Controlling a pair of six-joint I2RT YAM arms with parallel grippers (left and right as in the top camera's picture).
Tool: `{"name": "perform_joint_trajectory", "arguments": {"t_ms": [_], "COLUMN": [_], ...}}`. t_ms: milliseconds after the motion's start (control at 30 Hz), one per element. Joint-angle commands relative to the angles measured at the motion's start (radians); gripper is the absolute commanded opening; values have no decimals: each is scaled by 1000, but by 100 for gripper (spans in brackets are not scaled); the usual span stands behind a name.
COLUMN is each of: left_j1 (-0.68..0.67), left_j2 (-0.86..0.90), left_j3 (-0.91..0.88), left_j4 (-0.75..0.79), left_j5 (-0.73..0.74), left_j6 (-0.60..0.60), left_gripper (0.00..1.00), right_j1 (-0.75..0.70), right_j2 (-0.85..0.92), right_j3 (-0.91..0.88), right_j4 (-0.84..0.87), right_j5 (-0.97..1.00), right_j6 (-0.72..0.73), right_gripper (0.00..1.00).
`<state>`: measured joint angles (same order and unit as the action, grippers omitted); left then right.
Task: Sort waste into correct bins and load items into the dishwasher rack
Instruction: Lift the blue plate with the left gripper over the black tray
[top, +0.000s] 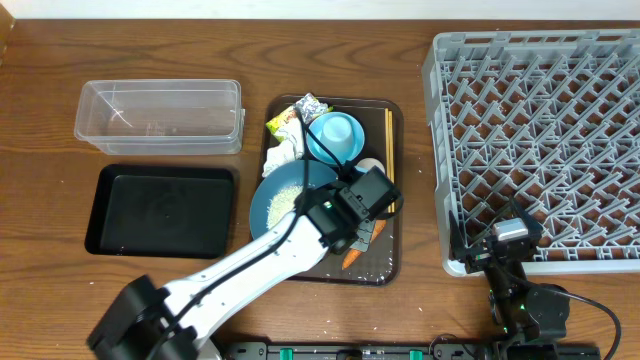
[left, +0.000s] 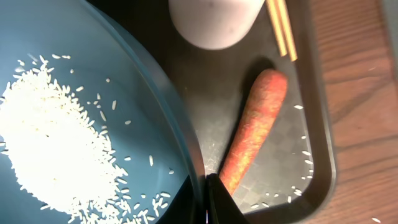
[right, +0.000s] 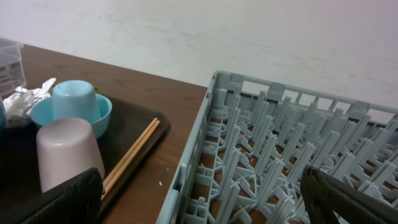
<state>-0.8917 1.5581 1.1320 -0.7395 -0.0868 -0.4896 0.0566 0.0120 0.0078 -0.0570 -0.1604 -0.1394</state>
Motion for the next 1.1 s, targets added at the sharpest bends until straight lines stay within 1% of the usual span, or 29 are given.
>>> {"name": "perform_joint_trajectory", "arguments": {"t_ms": [0,133,233,333,533,633,967,1067], "left_j1": [6,21,58,117,274,354,632,716], "left_j2": [-56,-97,-123,-148,-209,-237,-238,-238], "left_j3": [32,32,32,32,32,32,31,31], "left_j4": [-11,-19,-18,-18,-13,6,35,38], "left_j5": [-73,-106,-117,-117,-95,-19,206,307], "left_j6": [36,51,61,89,105,142,143,158], "left_gripper": [6,6,6,6,6,6,5,6], "right_j1": [-11,-11,-11,-11,-11,-11,-11,-11], "right_j2": [-5,-5,-5,-5,-5,-5,-5,-5], "right_j3": [-2,-2,-2,-2,-2,-2,-2,-2], "right_j4": [-3,-3,-3,-3,-3,-3,-3,-3], "right_j5": [2,2,2,2,2,2,2,2], "right_j6": [-8,-8,-8,-8,-8,-8,-8,-8], "right_gripper": [99,99,99,99,99,99,99,99]}}
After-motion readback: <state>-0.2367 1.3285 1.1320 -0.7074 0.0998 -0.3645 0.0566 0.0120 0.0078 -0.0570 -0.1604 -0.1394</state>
